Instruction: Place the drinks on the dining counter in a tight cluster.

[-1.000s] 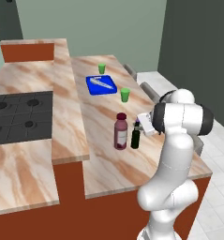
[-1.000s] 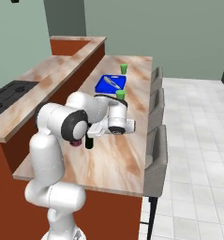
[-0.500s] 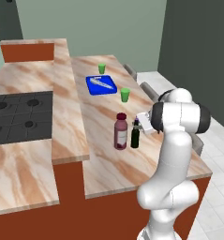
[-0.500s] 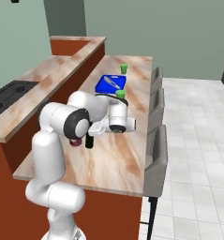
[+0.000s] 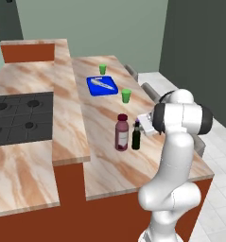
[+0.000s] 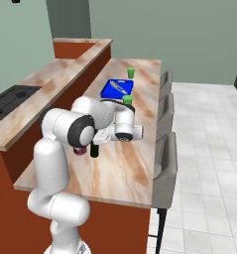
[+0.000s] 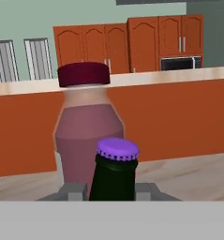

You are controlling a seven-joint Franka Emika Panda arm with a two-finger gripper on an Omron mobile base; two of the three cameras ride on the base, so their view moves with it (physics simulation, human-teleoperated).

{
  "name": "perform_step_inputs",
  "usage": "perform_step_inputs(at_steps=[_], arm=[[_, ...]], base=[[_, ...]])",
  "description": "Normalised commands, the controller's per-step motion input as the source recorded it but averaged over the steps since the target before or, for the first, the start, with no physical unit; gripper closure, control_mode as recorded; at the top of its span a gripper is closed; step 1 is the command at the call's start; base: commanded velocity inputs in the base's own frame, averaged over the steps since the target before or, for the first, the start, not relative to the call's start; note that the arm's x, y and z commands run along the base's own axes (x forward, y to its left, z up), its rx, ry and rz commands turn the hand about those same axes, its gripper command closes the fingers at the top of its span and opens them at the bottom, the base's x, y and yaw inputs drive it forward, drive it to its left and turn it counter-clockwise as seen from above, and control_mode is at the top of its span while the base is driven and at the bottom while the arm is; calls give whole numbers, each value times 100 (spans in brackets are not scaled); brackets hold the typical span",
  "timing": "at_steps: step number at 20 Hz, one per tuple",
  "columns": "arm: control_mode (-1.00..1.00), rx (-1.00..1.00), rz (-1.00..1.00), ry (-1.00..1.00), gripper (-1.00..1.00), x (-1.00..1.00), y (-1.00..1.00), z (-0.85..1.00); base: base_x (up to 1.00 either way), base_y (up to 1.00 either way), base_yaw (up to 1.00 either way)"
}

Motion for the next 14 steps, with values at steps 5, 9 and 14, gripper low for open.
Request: perform_step_inputs(at_steps=[5,9,14], arm=[[-100,-1,0,0,-100,-15,13,-36],[-100,0,0,-1,-100,-9,4,-29],[-100,0,0,-4,-100,-9,-6,-17]], base=[[0,0,0],[0,0,0],[0,0,0]])
